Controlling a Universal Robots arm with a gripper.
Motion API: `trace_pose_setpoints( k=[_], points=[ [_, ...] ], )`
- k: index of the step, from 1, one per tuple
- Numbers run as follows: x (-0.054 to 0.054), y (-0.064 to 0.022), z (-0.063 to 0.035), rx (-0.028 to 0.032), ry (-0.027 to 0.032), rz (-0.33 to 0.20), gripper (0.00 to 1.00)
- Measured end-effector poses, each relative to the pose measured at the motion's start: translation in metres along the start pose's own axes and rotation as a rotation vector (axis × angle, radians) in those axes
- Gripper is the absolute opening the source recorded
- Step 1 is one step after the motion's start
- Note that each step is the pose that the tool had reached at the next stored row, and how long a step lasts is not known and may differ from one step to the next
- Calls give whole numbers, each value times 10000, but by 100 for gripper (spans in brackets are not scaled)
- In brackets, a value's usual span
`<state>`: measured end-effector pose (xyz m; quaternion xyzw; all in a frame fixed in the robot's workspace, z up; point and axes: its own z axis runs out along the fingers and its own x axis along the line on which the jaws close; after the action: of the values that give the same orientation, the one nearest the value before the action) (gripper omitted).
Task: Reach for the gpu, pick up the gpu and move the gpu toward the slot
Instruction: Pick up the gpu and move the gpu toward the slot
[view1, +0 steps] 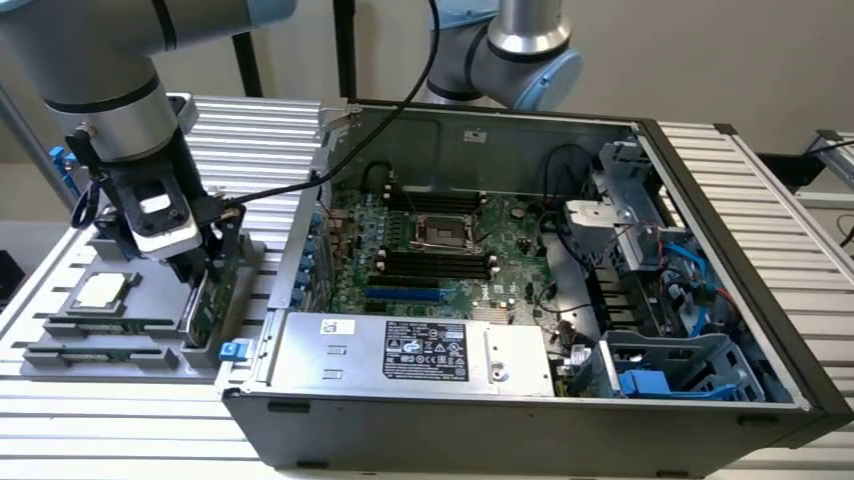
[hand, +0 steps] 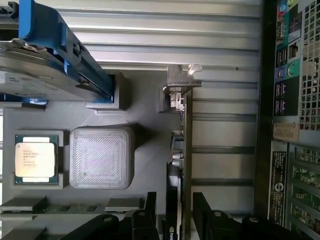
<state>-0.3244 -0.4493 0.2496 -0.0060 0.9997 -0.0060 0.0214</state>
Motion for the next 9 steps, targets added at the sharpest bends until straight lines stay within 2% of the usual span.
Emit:
trace_pose_setpoints(
  k=[1,3,9],
  points=[
    [4,4,6,3,-31,2,42],
    [17,12,15,9,-54,4,42],
    [29,35,38,33,-65,2,42]
  ],
)
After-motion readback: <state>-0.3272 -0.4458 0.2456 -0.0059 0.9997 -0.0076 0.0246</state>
